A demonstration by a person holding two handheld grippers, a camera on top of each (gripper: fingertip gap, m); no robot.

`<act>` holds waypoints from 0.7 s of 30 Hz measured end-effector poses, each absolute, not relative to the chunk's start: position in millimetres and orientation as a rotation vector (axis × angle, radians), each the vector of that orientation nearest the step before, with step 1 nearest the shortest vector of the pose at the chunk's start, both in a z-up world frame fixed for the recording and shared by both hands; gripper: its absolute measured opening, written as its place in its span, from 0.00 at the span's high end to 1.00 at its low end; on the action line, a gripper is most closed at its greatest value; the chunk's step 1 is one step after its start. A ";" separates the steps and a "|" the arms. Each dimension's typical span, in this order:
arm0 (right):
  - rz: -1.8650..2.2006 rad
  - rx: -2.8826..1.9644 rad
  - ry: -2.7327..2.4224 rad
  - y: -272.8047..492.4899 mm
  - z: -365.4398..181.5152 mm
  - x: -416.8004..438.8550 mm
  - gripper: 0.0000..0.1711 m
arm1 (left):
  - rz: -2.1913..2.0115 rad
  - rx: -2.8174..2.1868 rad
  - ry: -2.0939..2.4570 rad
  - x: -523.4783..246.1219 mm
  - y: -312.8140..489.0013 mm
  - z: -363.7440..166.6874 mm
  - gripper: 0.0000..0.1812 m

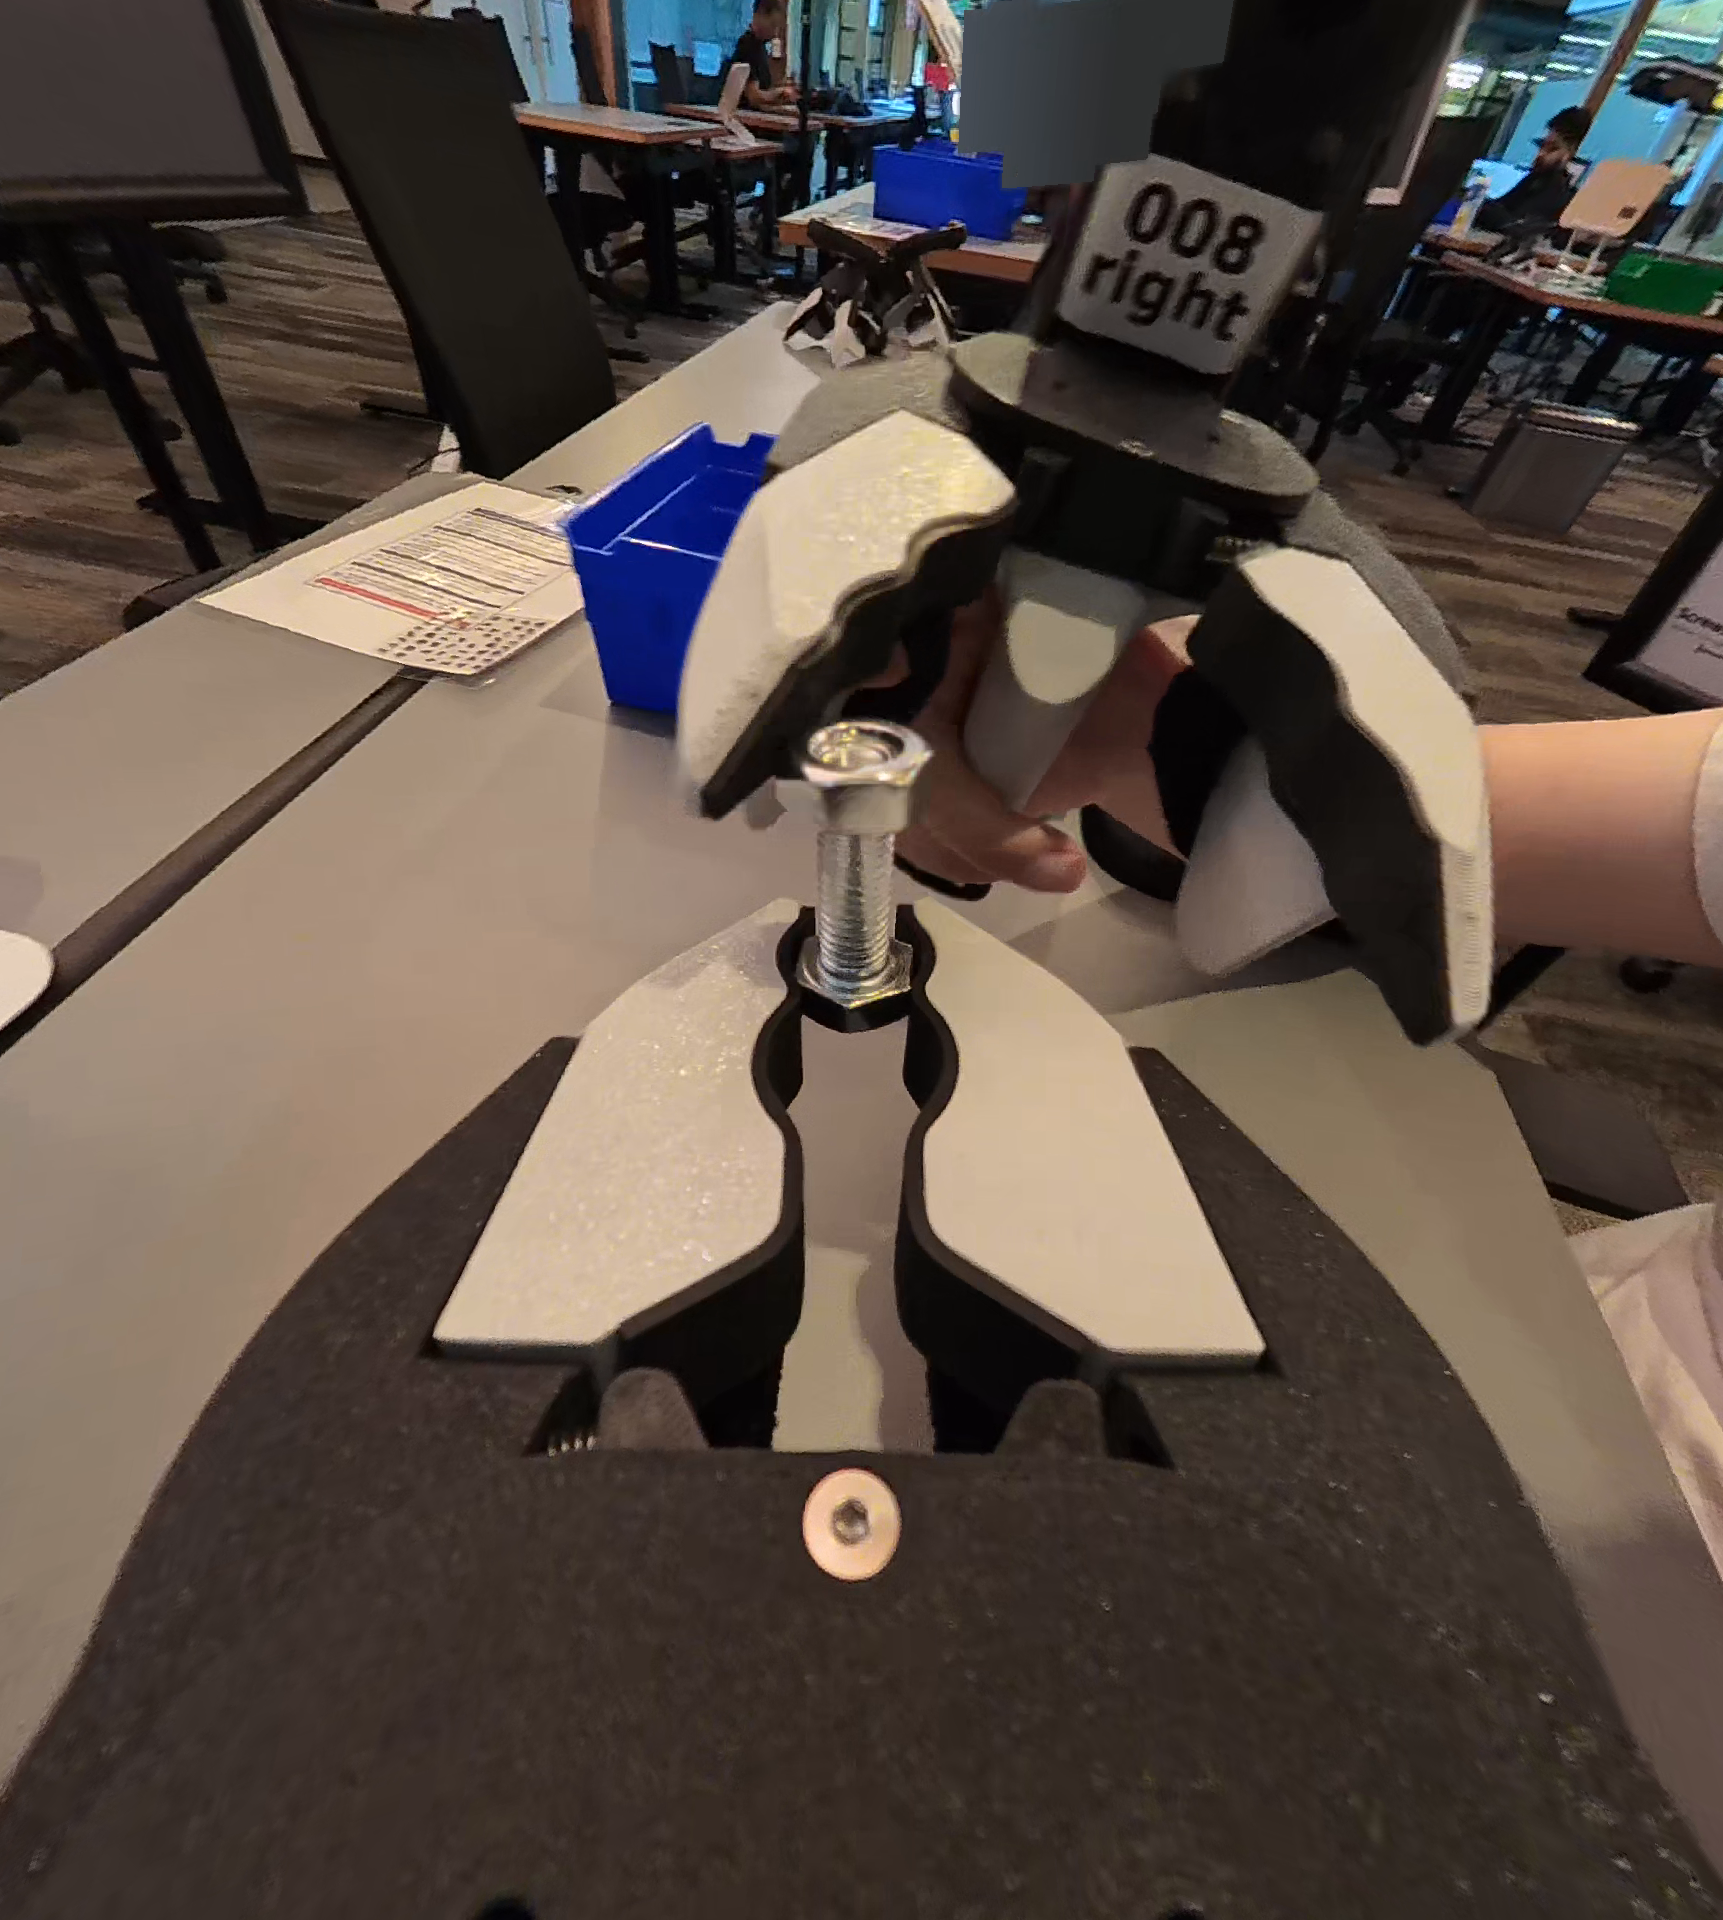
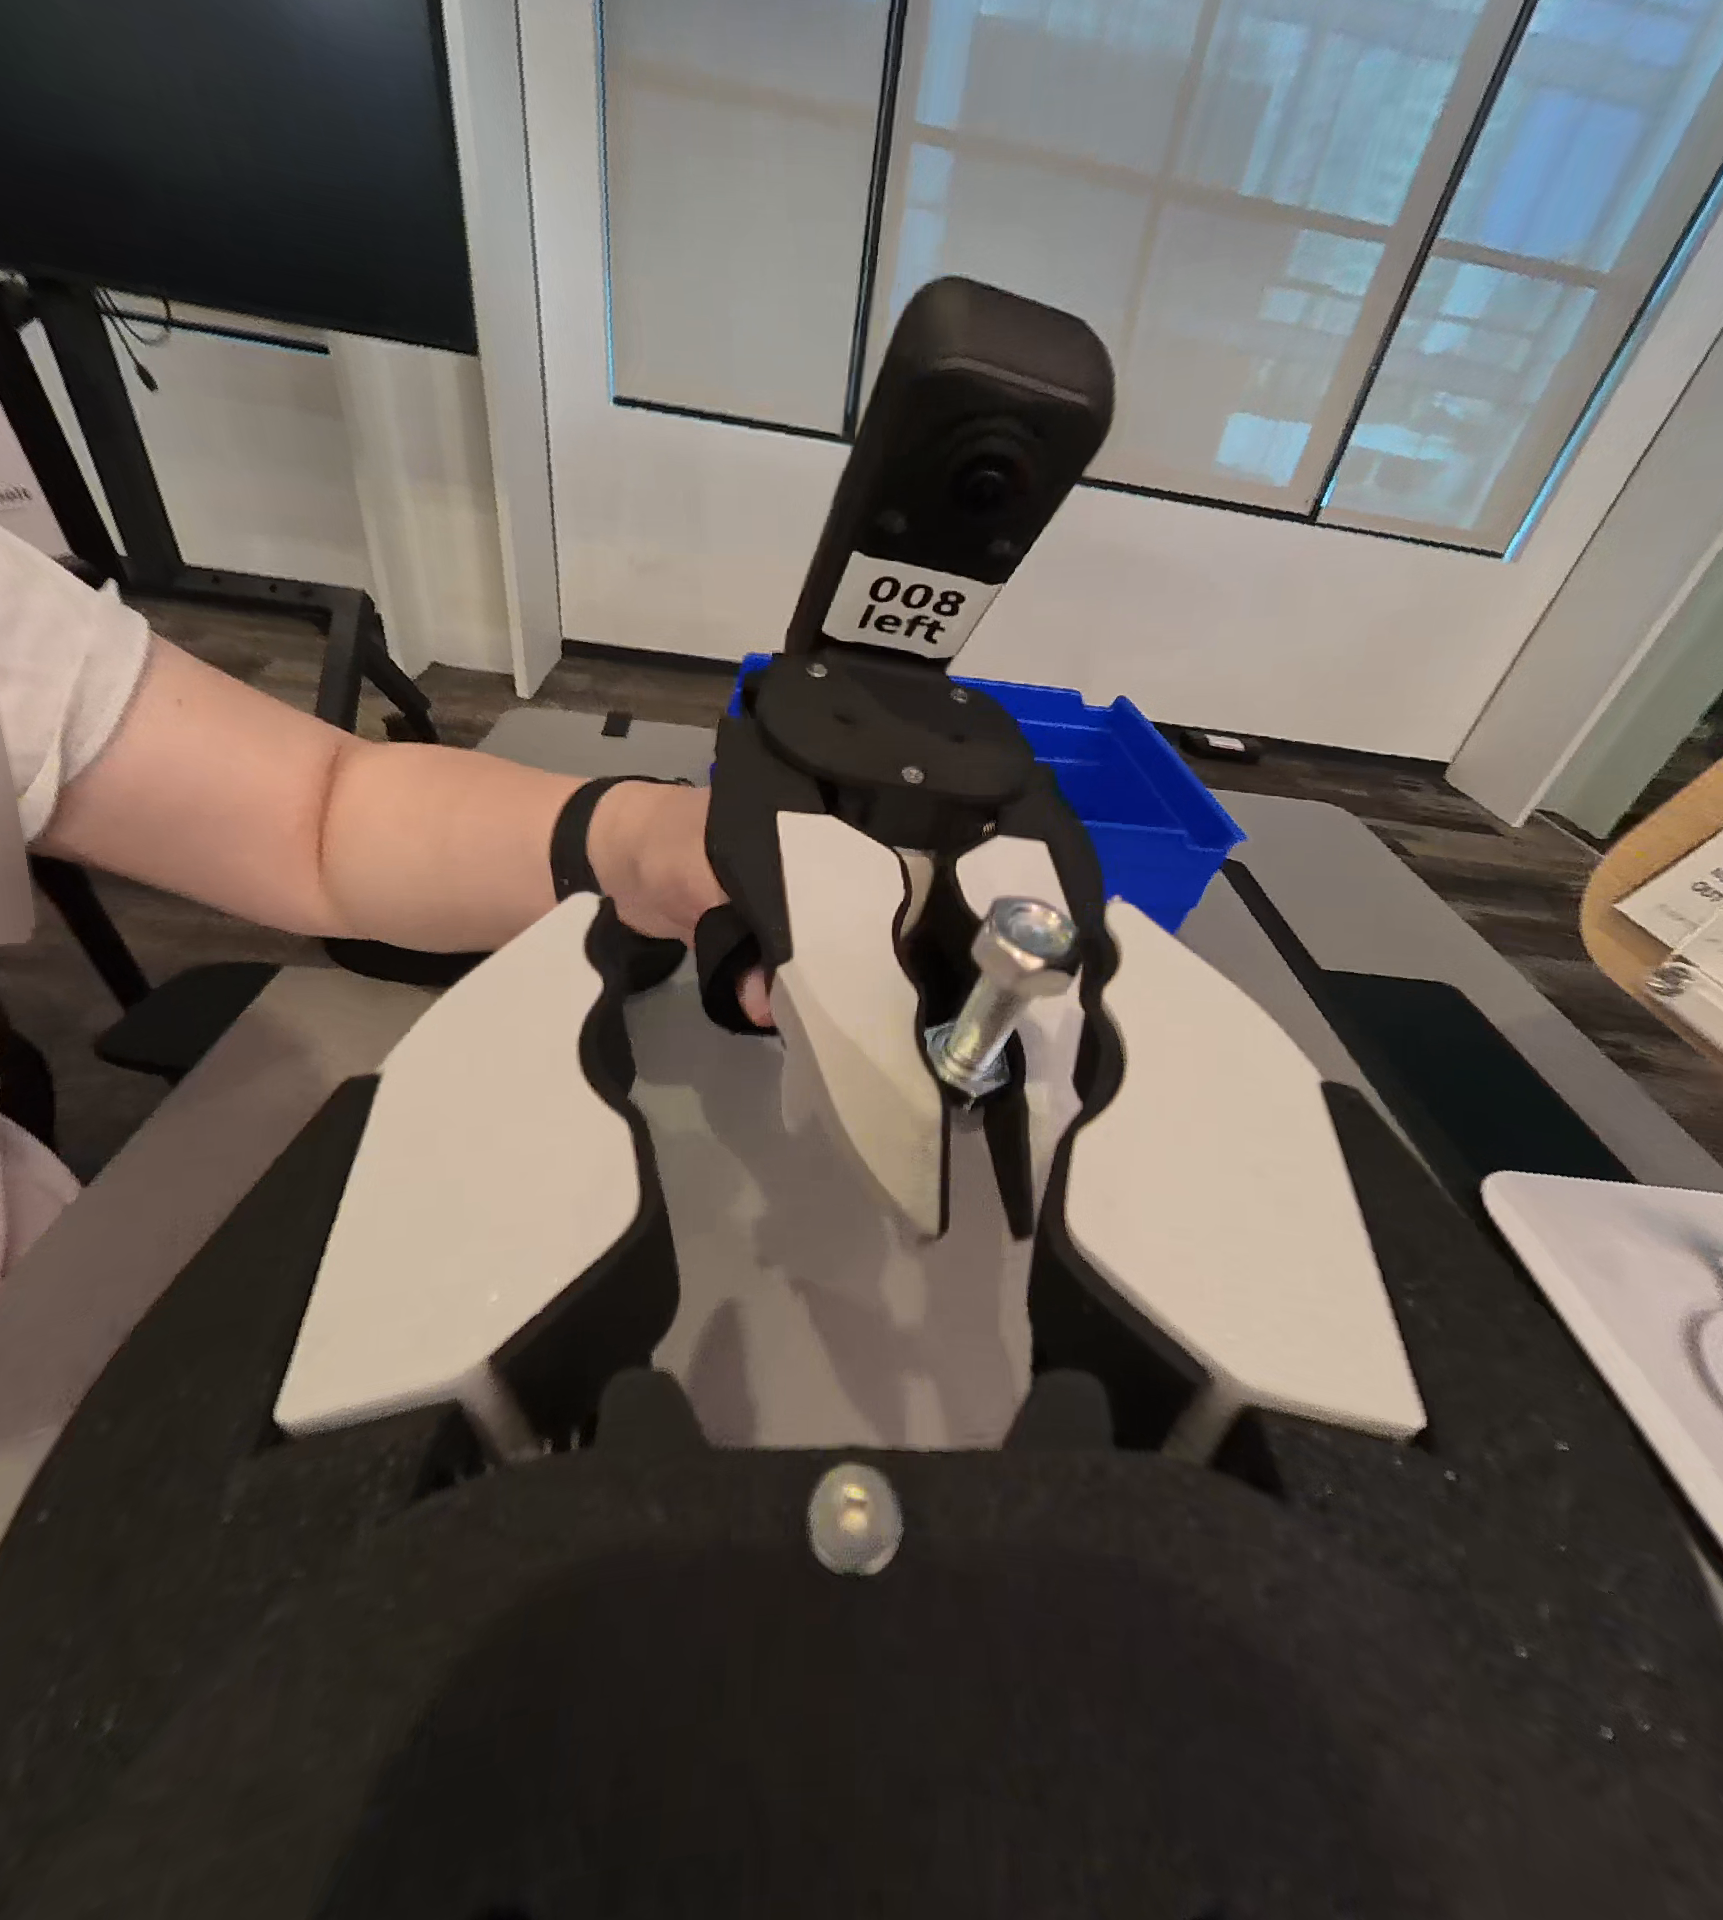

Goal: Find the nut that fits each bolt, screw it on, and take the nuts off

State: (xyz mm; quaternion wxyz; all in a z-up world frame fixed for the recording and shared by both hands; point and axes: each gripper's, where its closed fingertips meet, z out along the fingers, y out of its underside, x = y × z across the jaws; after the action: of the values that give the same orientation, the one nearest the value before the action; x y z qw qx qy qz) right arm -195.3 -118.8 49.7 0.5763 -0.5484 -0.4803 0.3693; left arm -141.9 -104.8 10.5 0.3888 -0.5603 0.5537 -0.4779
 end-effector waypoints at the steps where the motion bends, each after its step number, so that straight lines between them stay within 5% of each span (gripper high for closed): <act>1: 0.851 -1.287 -1.124 -117.9 50.0 -193.5 0.51 | -1.219 -1.428 1.390 -144.6 -101.0 12.4 0.92; 4: 0.882 -1.296 -1.128 -118.4 52.0 -186.5 0.60 | -1.251 -1.435 1.323 -151.9 -90.7 20.2 0.92; 14: 0.870 -1.309 -1.116 -116.3 48.6 -194.3 0.53 | -1.203 -1.431 1.408 -141.7 -104.2 10.0 0.92; 21: 0.863 -1.308 -1.067 -110.5 55.2 -185.3 0.59 | -1.279 -1.431 1.361 -148.8 -98.7 17.2 0.92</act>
State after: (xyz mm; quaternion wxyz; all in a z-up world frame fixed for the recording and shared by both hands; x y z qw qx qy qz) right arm -185.3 -110.5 55.2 0.5835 -0.5603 -0.4569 0.3698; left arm -148.8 -98.7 17.2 0.3842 -0.5615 0.5340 -0.5020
